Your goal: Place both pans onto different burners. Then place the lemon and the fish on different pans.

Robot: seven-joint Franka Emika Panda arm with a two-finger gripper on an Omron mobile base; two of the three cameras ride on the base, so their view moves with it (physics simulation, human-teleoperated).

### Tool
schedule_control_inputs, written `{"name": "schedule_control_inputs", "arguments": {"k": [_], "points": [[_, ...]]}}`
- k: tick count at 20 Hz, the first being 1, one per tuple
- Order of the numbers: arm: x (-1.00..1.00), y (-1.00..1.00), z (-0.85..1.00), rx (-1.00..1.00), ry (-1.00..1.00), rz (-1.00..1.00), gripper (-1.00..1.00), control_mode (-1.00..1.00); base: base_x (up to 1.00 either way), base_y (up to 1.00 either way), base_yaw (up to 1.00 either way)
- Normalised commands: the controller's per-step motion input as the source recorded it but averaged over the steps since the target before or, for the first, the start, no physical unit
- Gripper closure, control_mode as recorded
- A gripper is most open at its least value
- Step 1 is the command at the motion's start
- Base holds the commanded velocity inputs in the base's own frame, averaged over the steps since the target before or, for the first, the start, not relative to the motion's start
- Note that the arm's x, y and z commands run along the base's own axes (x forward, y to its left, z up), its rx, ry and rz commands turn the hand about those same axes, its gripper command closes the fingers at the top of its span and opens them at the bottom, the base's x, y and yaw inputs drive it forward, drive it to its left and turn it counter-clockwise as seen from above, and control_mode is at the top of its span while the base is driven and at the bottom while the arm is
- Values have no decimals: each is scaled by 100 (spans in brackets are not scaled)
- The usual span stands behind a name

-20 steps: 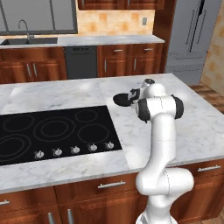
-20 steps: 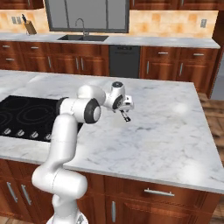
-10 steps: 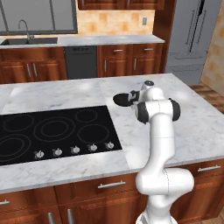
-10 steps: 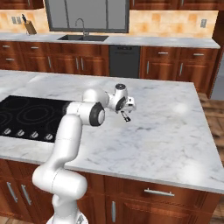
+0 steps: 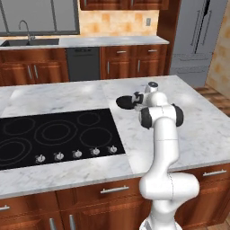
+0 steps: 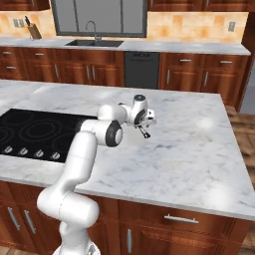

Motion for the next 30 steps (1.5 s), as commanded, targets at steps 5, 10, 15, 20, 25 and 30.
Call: {"name": "schedule_control_inputs", "arguments": {"k": [5, 10, 15, 20, 25, 30], "points": [[-5, 9, -31, 0, 0, 3, 100, -100, 0, 0, 0], [-58, 49, -5, 0, -3, 7, 100, -100, 0, 0, 0], [-74, 27, 36, 0, -13, 12, 100, -100, 0, 0, 0], [-71, 28, 36, 0, -15, 12, 100, -100, 0, 0, 0], [-57, 47, 8, 0, -10, 14, 100, -100, 0, 0, 0], [-52, 30, 15, 0, -9, 13, 100, -100, 0, 0, 0]]}}
